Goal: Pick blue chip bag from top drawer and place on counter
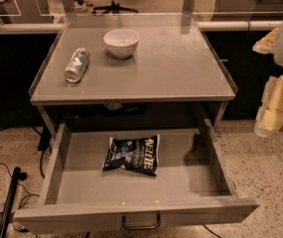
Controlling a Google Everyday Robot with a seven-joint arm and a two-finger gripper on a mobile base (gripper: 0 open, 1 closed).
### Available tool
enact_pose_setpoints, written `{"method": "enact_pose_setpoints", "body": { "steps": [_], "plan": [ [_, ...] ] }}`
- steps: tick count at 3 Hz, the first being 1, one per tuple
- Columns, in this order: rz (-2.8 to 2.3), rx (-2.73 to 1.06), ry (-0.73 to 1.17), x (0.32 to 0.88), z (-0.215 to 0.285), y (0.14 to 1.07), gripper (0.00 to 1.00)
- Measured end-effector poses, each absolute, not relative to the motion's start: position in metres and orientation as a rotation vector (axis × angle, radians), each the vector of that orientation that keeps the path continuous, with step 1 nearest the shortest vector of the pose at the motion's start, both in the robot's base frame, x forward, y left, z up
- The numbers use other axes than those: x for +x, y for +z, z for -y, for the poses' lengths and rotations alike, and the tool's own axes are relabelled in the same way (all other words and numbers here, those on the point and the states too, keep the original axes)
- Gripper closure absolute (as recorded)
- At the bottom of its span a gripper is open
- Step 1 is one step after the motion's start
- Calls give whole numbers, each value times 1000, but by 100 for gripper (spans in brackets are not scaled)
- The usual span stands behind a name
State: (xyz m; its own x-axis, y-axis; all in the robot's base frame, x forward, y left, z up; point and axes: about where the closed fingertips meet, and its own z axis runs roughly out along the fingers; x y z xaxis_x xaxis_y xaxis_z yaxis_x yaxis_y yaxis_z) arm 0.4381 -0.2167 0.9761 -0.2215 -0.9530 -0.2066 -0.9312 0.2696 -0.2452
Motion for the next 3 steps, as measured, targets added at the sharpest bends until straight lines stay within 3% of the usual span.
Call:
{"method": "enact_pose_setpoints", "body": {
  "steps": [3],
  "plan": [
    [-2096,-1683,42,439,194,952,0]
  ]
}}
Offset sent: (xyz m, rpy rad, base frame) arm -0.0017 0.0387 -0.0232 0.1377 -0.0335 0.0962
